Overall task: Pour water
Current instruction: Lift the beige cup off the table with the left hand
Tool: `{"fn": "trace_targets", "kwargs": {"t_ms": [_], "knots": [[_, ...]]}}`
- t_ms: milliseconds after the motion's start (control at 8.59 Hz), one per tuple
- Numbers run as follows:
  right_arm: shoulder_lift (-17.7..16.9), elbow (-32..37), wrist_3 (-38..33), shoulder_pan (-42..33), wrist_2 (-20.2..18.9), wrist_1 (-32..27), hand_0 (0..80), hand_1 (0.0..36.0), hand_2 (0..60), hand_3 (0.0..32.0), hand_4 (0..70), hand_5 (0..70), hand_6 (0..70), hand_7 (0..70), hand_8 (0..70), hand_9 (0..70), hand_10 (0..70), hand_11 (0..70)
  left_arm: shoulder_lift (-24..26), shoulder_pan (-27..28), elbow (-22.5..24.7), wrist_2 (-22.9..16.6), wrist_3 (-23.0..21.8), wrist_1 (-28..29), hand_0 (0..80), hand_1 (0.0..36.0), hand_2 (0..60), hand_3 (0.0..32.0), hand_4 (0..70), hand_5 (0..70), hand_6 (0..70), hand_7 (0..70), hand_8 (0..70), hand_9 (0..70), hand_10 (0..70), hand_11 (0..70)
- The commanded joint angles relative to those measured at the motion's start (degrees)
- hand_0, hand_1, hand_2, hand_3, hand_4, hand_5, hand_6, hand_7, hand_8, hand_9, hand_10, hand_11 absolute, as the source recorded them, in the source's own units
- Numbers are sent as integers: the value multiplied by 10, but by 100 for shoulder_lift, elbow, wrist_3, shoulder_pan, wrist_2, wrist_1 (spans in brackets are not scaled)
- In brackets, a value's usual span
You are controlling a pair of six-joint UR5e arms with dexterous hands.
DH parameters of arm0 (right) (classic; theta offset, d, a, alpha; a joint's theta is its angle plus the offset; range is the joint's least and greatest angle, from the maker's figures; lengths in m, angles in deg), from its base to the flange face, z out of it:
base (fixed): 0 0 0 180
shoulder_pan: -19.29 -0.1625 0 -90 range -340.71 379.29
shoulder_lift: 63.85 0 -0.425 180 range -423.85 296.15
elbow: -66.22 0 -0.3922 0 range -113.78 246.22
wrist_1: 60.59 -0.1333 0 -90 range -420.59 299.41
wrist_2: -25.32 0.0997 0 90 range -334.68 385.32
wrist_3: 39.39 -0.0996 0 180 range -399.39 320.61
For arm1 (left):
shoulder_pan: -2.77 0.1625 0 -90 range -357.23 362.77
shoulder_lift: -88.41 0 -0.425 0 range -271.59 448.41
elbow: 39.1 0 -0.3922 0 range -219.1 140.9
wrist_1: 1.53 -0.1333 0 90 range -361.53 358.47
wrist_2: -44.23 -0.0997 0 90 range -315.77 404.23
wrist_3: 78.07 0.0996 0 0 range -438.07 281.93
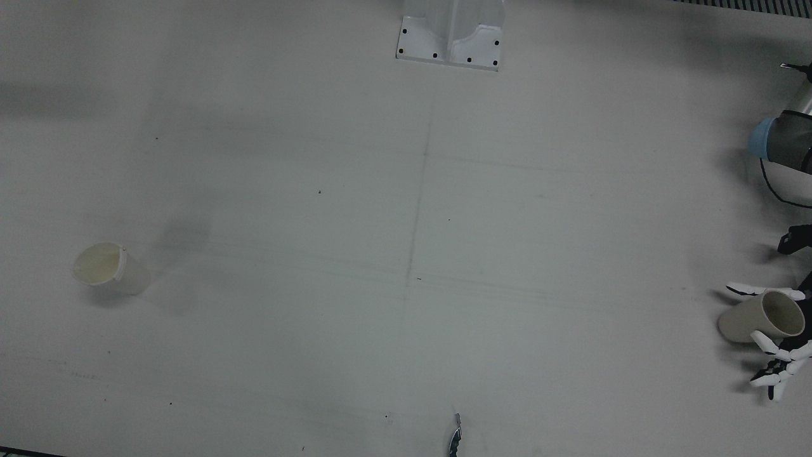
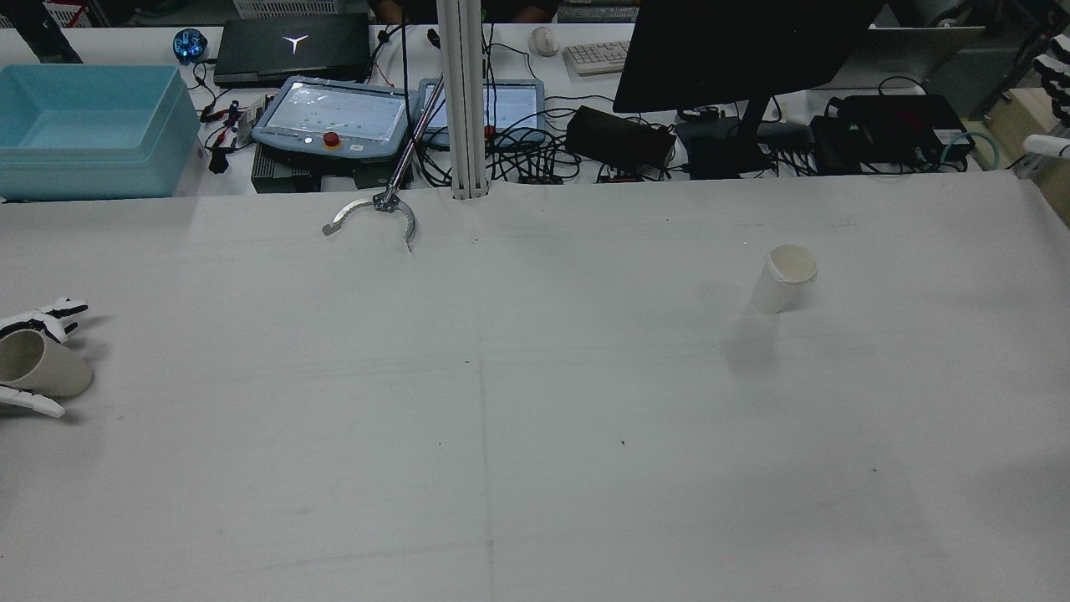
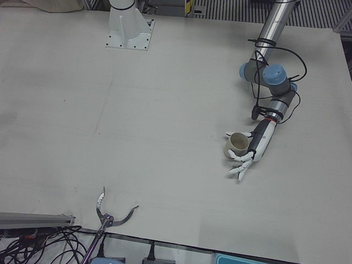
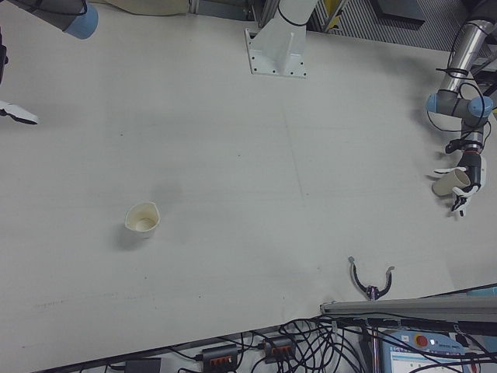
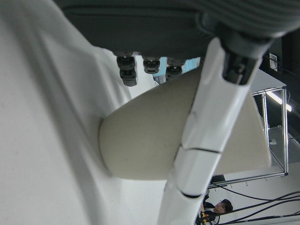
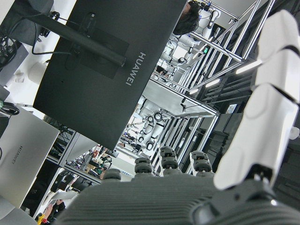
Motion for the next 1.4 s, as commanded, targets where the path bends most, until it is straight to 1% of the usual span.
{"fn": "trace_targets", "kwargs": {"t_ms": [0,116,233,349,466,582,698,815,931,1048,1164,1280], "knots": [[9,0,-26,11,12,0,482,157,132,84,0,70,99,85,62,39,0,0,-98,-35,466,-28,-542,-576,800,360,600,0,558,700,137,193,57,26,71,145],[9,-9,-35,11,20,0,483,156,132,84,0,71,100,86,62,40,0,0,-160,-52,704,-37,-648,-744,800,360,600,0,570,700,134,187,55,23,70,144],[9,-17,-44,11,21,0,483,157,134,82,0,71,102,86,65,43,0,0,-352,-53,906,-106,-683,-807,800,360,600,0,571,700,128,172,51,20,67,139],[18,-52,-44,11,21,0,484,157,137,82,0,71,102,87,65,44,0,0,-432,-70,1056,-237,-692,-851,800,360,600,0,571,700,119,158,46,17,64,135],[96,-26,-44,2,21,0,483,158,137,82,0,71,102,87,65,44,0,0,-467,-79,1223,-334,-693,-982,800,360,600,0,580,700,117,150,45,16,63,133],[97,-9,-44,19,21,-26,484,158,134,92,0,72,102,90,65,43,0,0,-476,-140,1364,-475,-701,-1061,800,360,600,0,582,700,116,148,45,15,62,131],[97,87,-53,54,21,-35,483,157,138,96,0,70,101,89,63,41,0,0,-529,-245,1583,-650,-701,-1201,800,360,600,0,589,700,117,147,45,15,61,130],[114,210,-53,116,3,-35,481,154,134,88,0,70,100,86,66,45,0,0,-616,-481,1794,-852,-701,-1299,800,360,600,0,598,700,116,143,44,14,61,130],[123,455,-62,299,3,-70,480,154,138,82,0,71,104,87,68,47,0,0,-617,-857,1900,-1185,-693,-1404,800,360,600,0,601,700,114,142,43,14,61,129],[123,901,-79,440,12,-523,484,160,143,76,0,73,101,75,68,45,0,0,-600,-1314,1945,-1606,-684,-1518,800,360,600,0,604,700,116,142,43,14,62,131],[132,1314,-105,589,20,-1075,479,158,138,62,0,73,90,49,64,41,0,0,-556,-1614,1989,-1906,-658,-1632,800,360,600,0,602,700,120,147,44,15,63,133],[175,1405,-254,869,47,-1168,480,158,126,62,0,73,77,31,62,41,0,0,-564,-1626,2015,-1935,-649,-1729,800,360,600,0,604,700,122,149,45,15,62,132]]}}
